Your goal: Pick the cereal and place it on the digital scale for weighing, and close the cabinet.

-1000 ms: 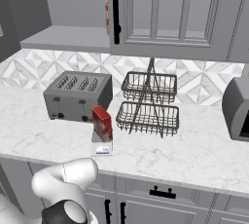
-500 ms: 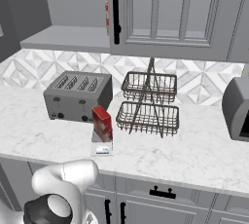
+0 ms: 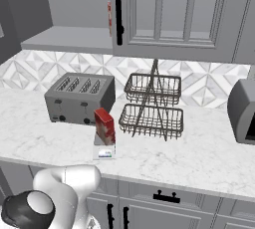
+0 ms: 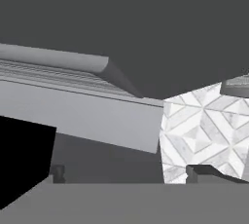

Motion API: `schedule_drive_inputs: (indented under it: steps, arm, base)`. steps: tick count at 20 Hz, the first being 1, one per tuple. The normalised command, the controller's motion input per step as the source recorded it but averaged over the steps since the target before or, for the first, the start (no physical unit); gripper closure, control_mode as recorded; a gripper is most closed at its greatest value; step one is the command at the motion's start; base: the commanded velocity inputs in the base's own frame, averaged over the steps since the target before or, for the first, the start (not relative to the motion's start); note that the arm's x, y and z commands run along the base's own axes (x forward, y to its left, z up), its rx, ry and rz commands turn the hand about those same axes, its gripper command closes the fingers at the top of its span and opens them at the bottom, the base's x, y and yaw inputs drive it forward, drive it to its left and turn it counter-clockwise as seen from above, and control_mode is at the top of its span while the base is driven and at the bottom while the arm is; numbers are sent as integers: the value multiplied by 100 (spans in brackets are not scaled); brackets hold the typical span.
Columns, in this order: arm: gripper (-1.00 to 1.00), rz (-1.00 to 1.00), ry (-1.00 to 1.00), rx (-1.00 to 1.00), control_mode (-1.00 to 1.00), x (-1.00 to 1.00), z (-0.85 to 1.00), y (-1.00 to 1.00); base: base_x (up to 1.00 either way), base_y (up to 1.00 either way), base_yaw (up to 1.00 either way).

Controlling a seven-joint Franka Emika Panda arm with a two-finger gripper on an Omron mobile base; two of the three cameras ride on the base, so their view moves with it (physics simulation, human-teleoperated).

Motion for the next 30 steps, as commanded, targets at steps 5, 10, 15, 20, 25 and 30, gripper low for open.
schedule_drive_inputs:
  steps: [5, 10, 15, 20, 25, 30]
  arm:
    - [-100, -18, -1, -1, -100, 75, -35, -28]
    - [-100, -20, -2, 11, -100, 38, 1, -99]
    - [-100, -16, -13, 21, -100, 18, 29, -100]
    - [-100, -15, -14, 27, -100, 50, 45, -100]
    - [-100, -9, -3, 27, -100, 60, 68, -81]
    - [-100, -1, 3, 25, -100, 61, 74, -59]
  base:
    - [0, 0, 0]
    - [0, 0, 0]
    - [0, 0, 0]
    - [0, 0, 0]
    - [0, 0, 0]
    - [0, 0, 0]
